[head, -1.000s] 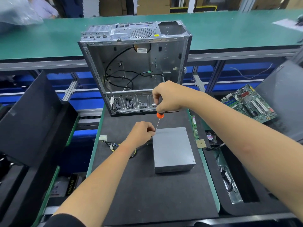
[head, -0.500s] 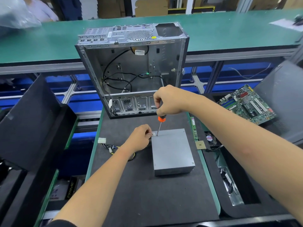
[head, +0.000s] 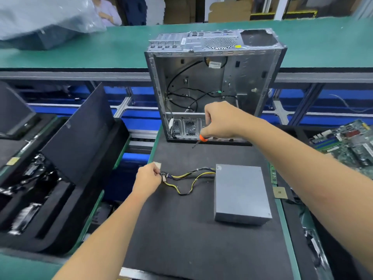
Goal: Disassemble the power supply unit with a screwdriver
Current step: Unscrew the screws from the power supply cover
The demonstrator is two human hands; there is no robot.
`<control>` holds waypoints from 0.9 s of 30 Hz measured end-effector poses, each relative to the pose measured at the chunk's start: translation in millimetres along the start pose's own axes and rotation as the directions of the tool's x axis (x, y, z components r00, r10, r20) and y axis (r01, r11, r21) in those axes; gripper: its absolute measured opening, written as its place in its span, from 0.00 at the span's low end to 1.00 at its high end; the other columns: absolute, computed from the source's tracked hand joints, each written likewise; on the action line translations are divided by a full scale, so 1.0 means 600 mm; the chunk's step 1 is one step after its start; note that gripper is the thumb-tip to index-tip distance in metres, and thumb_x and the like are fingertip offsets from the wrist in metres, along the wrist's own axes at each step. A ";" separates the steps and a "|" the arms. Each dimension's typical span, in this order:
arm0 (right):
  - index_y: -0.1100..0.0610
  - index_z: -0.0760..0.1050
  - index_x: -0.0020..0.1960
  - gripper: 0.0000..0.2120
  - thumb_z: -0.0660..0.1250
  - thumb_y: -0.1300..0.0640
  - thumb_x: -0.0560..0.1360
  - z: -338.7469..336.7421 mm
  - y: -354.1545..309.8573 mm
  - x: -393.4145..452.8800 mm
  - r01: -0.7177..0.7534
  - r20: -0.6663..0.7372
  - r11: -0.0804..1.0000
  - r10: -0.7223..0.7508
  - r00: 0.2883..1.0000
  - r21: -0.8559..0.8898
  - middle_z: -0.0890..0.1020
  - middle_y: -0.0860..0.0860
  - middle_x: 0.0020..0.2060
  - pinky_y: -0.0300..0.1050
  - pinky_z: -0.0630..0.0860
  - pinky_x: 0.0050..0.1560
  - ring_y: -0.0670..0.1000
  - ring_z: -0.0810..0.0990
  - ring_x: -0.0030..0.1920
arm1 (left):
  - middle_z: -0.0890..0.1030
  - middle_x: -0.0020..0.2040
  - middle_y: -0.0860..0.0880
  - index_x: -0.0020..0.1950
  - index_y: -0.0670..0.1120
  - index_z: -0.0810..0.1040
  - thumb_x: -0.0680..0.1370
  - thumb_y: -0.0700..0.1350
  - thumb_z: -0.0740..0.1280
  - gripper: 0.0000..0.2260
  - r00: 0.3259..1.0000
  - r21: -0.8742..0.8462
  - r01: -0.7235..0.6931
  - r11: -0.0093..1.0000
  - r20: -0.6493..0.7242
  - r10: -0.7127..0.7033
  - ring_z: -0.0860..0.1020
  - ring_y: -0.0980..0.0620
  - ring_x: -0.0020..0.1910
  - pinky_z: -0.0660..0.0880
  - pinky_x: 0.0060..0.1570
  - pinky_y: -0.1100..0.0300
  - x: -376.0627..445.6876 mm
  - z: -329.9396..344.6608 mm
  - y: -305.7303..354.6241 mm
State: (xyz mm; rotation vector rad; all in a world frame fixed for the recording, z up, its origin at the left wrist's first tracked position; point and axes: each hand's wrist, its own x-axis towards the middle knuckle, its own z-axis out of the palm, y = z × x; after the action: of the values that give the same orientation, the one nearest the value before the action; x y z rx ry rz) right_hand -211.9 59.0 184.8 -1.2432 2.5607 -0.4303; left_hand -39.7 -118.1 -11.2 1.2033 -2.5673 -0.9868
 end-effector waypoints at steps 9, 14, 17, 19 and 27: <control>0.58 0.77 0.42 0.06 0.67 0.55 0.69 0.067 -0.014 0.032 -0.041 0.098 0.995 0.032 0.995 0.092 0.86 0.55 0.36 0.45 0.79 0.40 0.48 0.82 0.30 | 0.80 0.45 0.47 0.41 0.45 0.80 0.74 0.37 0.64 0.07 0.990 0.252 -0.055 0.966 0.141 0.020 0.78 0.47 0.46 0.75 0.43 0.58 -0.011 0.016 -0.036; 0.61 0.77 0.45 0.09 0.68 0.56 0.69 0.073 -0.008 0.030 -0.064 0.114 0.994 0.055 0.992 0.083 0.86 0.55 0.36 0.40 0.75 0.34 0.46 0.80 0.28 | 0.81 0.46 0.43 0.45 0.42 0.80 0.77 0.35 0.60 0.09 0.969 0.340 -0.183 0.922 0.222 0.110 0.78 0.43 0.45 0.76 0.44 0.56 -0.009 0.023 -0.035; 0.63 0.78 0.45 0.10 0.68 0.56 0.69 0.068 -0.005 0.030 -0.065 0.109 0.994 0.056 0.992 0.084 0.86 0.55 0.36 0.42 0.77 0.37 0.48 0.80 0.31 | 0.80 0.49 0.44 0.47 0.41 0.81 0.77 0.35 0.60 0.09 0.960 0.368 -0.235 0.900 0.231 0.156 0.78 0.44 0.48 0.76 0.48 0.55 -0.008 0.021 -0.040; 0.64 0.78 0.45 0.10 0.68 0.56 0.70 0.064 -0.004 0.032 -0.064 0.102 0.994 0.054 0.993 0.091 0.86 0.56 0.36 0.42 0.77 0.38 0.47 0.79 0.30 | 0.79 0.49 0.45 0.48 0.42 0.81 0.76 0.35 0.61 0.09 0.957 0.380 -0.255 0.889 0.231 0.176 0.77 0.44 0.49 0.76 0.49 0.55 -0.010 0.019 -0.039; 0.59 0.75 0.43 0.05 0.65 0.58 0.70 0.062 -0.004 0.030 -0.048 0.108 0.993 0.036 0.993 0.112 0.85 0.56 0.37 0.43 0.78 0.40 0.50 0.85 0.35 | 0.77 0.50 0.46 0.49 0.45 0.76 0.75 0.35 0.59 0.09 0.946 0.459 -0.289 0.840 0.274 0.176 0.75 0.45 0.46 0.73 0.42 0.56 -0.016 0.015 -0.040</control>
State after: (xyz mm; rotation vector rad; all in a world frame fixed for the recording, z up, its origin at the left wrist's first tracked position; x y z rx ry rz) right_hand -207.8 37.5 149.7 -1.1390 2.4328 -0.4811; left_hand -21.2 -117.5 -31.6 0.8611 -3.1786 -0.4361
